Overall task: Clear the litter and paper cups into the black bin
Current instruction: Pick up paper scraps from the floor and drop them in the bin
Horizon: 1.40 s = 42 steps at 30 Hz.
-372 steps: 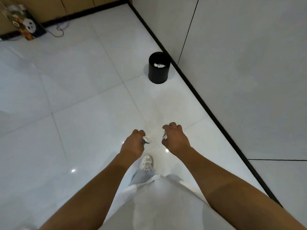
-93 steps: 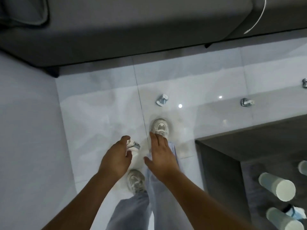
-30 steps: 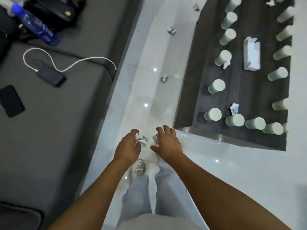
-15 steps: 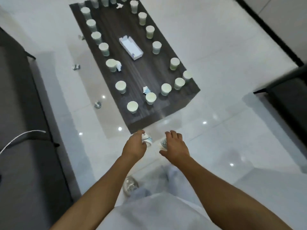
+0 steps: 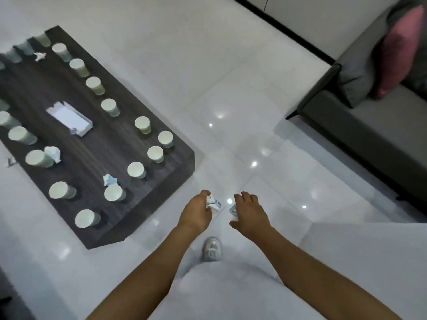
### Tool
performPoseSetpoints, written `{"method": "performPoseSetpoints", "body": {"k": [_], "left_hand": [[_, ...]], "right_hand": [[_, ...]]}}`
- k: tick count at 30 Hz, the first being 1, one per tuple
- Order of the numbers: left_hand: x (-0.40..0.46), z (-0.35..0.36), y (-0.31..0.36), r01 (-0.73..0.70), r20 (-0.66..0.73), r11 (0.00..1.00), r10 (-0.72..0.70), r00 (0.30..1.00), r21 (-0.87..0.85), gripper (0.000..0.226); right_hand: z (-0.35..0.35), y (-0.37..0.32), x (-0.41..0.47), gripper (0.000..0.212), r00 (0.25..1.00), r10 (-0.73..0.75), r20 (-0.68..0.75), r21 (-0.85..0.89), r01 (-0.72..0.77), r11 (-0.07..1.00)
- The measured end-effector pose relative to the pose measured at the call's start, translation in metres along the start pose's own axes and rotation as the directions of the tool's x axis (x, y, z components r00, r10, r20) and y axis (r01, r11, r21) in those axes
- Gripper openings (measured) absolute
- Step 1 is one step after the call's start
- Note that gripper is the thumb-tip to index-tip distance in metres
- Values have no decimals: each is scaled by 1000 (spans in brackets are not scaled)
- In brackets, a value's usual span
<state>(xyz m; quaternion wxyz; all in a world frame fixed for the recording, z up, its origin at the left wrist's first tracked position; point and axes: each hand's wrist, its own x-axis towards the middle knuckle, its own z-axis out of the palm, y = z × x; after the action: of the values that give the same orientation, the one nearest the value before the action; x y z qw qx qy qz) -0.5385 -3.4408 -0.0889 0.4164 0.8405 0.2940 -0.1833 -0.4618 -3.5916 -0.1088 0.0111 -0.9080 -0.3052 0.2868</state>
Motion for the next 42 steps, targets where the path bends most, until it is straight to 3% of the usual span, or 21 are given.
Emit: {"method": "performPoseSetpoints", "body": {"k": [10,23,30,42], "left_hand": [[151,-28,101,-61,42,996,58,997,69,32],[403,-145,237,-141,30,968,138,990,206,45],[536,-209,282,-130,0,930,138,990,344,38],[761,-383,375,-31,-167,937,95,981,349,33]], "right_hand": [[-98,78,132,73,999,42,-16,86,-40,995],[-298,134,383,75,999,3,-51,88,2,996],[-379,150,525,75,997,-81,-18,41,81,996],[-559,136,800,78,963,-267,-20,11,267,964]]}}
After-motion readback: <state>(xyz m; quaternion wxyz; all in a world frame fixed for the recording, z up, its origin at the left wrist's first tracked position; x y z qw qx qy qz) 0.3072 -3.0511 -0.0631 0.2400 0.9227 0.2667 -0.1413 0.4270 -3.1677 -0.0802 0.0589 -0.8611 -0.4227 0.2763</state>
